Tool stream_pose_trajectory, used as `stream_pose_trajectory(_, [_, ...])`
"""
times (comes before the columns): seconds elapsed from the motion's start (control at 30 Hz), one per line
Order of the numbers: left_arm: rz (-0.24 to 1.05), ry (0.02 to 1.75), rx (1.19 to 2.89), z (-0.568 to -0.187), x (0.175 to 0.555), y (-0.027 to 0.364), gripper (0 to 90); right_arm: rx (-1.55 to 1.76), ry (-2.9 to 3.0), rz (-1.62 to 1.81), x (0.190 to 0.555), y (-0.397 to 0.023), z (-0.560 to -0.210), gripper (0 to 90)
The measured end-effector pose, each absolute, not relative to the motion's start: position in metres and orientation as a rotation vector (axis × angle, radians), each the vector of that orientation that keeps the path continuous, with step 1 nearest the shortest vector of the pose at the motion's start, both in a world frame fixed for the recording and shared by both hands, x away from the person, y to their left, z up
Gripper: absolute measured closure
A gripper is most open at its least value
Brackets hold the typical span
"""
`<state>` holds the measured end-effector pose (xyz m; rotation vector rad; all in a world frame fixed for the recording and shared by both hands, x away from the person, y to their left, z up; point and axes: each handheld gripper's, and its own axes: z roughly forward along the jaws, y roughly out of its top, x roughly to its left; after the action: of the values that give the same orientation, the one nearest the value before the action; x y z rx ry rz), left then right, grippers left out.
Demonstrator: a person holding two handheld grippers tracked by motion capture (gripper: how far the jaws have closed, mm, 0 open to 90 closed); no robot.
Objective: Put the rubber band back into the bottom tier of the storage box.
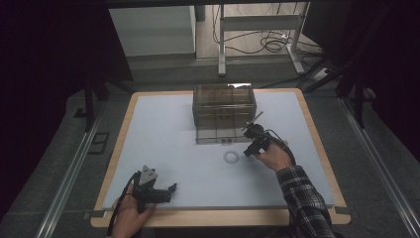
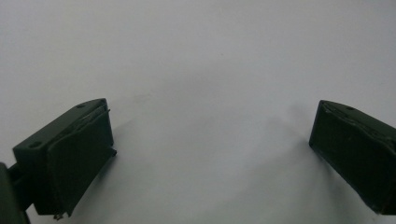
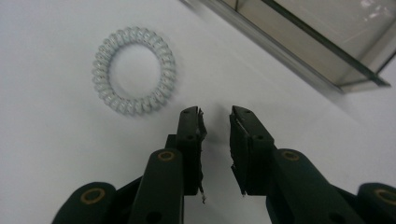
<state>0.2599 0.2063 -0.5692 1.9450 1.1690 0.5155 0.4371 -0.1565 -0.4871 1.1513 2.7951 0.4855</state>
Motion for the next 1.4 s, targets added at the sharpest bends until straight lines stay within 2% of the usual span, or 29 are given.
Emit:
stream_pose_trajectory(0.93, [0.515,1.169,1.945,-0.569,0.26,0.206,0.0,1.067,2.891,0.375,0.447,-0.111,-0.495,73.9])
stream_pose_trajectory(1.03, [0.515,1.169,1.945,-0.569,0.26,0.206,0.0,1.06,2.874,0.329,0.447,-0.109,-0.495,80.9])
stream_pose_trajectory(1.4, [0.515,1.169,1.945,-0.569,0.26,0.206,0.0,1.058,2.894,0.367,0.443,-0.112,-0.487,81.4])
